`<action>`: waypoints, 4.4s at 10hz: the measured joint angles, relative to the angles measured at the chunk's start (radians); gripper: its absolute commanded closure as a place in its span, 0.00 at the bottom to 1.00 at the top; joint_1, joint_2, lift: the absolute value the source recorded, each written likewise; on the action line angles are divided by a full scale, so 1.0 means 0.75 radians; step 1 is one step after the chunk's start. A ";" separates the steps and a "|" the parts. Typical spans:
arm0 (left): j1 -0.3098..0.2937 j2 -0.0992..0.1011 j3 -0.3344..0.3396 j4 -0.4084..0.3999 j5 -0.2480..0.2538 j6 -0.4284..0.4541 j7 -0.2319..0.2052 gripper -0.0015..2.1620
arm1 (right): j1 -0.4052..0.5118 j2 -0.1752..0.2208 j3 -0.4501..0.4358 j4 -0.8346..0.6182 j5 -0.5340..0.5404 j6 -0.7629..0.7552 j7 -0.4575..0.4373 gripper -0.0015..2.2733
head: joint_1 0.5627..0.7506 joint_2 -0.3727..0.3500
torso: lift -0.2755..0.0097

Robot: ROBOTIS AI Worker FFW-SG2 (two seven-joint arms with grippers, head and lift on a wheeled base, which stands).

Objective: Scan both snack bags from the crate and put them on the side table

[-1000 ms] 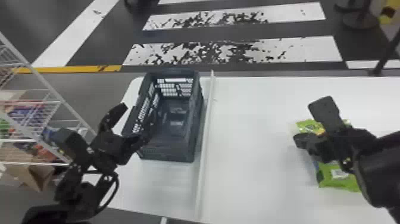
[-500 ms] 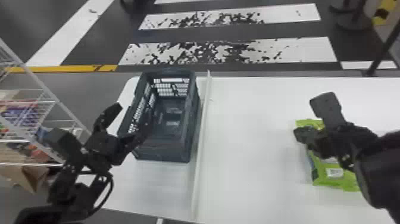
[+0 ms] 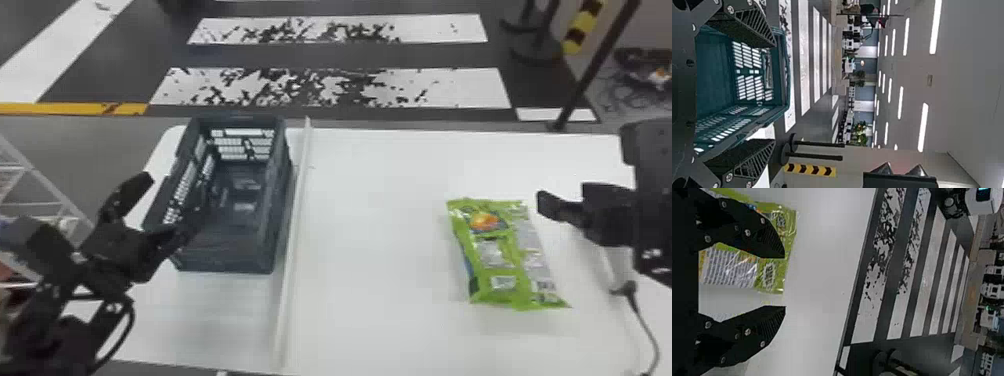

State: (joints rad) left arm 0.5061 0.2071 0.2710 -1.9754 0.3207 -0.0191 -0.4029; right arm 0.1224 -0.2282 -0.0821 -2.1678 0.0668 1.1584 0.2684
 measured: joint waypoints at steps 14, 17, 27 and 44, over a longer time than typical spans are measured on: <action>-0.013 -0.007 -0.006 0.016 -0.006 -0.004 -0.007 0.07 | -0.191 -0.119 -0.195 0.681 -0.023 -0.002 0.067 0.99 | 0.70 0.27 | 0.66; -0.014 -0.008 -0.007 0.016 -0.006 -0.003 -0.007 0.07 | -0.176 -0.118 -0.216 0.638 -0.062 0.011 0.078 0.99 | 0.70 0.28 | 0.66; -0.018 -0.008 -0.013 0.027 -0.009 0.000 -0.007 0.07 | 0.305 0.023 -0.340 -0.303 -0.128 0.534 0.160 0.99 | 0.70 0.41 | 0.66; -0.014 -0.014 -0.024 0.040 -0.015 -0.012 -0.009 0.07 | 0.398 0.085 -0.188 -0.358 -0.065 0.537 0.194 0.99 | 0.70 0.53 | 0.66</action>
State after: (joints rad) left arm 0.4954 0.1964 0.2531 -1.9451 0.3098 -0.0281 -0.4096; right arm 0.4208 -0.1641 -0.2231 -2.4364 0.0179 1.5609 0.4142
